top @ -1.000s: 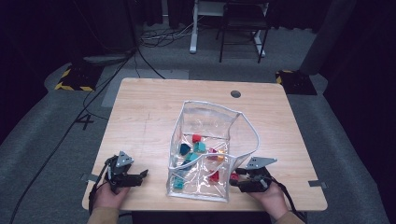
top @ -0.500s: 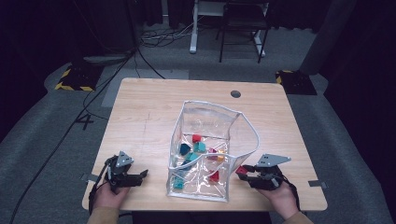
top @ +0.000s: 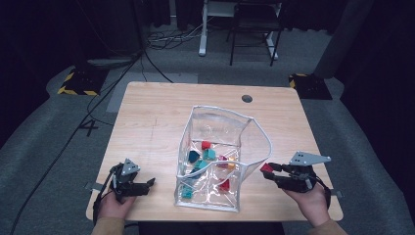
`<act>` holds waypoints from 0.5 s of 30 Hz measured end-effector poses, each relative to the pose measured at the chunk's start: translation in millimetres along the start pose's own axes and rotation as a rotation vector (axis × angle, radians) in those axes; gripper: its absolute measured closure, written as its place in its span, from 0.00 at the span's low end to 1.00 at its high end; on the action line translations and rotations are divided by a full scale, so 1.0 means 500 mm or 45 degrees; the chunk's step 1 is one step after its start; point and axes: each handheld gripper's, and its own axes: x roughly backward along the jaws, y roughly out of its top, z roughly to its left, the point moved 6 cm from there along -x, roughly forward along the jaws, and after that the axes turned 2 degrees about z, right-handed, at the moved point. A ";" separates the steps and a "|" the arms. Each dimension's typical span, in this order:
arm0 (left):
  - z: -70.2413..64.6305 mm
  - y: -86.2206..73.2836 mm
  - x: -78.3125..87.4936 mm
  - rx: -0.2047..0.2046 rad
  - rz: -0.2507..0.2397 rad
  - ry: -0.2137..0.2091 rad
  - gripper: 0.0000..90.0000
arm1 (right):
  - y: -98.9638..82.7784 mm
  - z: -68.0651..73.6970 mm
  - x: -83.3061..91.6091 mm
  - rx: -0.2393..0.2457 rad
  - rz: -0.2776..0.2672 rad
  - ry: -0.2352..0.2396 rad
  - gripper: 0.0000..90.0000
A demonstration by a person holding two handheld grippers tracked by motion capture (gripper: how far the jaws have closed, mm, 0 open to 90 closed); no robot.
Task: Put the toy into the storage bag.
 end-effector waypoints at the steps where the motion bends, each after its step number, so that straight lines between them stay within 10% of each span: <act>1: 0.000 0.000 0.000 -0.001 -0.003 0.001 0.18 | 0.004 -0.002 0.005 -0.002 -0.004 -0.005 0.65; 15: 0.001 0.000 0.000 -0.003 -0.004 0.004 0.18 | 0.058 -0.031 0.071 -0.063 -0.072 -0.038 0.65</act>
